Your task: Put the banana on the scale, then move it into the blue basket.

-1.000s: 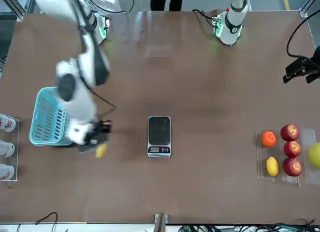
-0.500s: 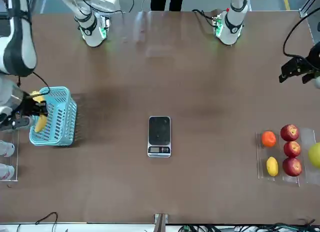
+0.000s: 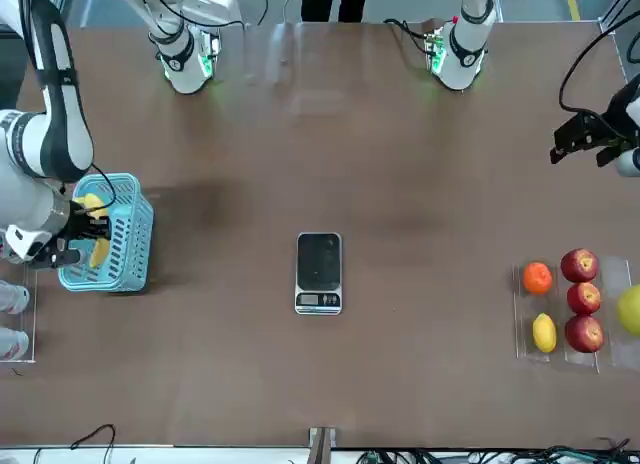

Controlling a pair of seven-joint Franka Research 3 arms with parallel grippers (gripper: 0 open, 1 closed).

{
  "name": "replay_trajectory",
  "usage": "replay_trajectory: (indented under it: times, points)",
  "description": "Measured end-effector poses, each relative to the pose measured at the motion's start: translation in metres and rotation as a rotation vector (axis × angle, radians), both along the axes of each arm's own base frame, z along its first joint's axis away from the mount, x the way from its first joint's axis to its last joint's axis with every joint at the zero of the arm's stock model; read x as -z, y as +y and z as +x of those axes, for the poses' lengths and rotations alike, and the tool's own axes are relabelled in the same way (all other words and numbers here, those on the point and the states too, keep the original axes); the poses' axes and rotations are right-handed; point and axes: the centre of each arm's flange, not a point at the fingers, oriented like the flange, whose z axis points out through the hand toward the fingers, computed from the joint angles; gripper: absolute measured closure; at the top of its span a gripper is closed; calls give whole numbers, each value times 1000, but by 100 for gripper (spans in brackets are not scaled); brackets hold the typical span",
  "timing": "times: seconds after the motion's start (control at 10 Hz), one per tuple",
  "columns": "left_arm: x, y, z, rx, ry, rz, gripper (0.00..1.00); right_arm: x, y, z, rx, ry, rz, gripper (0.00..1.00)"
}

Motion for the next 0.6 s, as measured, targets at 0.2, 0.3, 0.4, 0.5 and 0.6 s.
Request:
replay_trajectory:
  times: [0.2, 0.3, 0.4, 0.5, 0.6]
  points:
    - [0, 1, 0, -2, 0, 0, 0, 1, 0, 0, 1, 2, 1, 67]
    - [0, 1, 0, -2, 0, 0, 0, 1, -1, 0, 3, 2, 1, 52]
    - [0, 2, 0, -4, 0, 0, 0, 1, -2, 0, 4, 2, 1, 37]
    - [0, 3, 0, -6, 0, 0, 0, 1, -2, 0, 6, 1, 0, 21]
    - [0, 4, 0, -8, 0, 0, 0, -1, -3, 0, 7, -2, 0, 7]
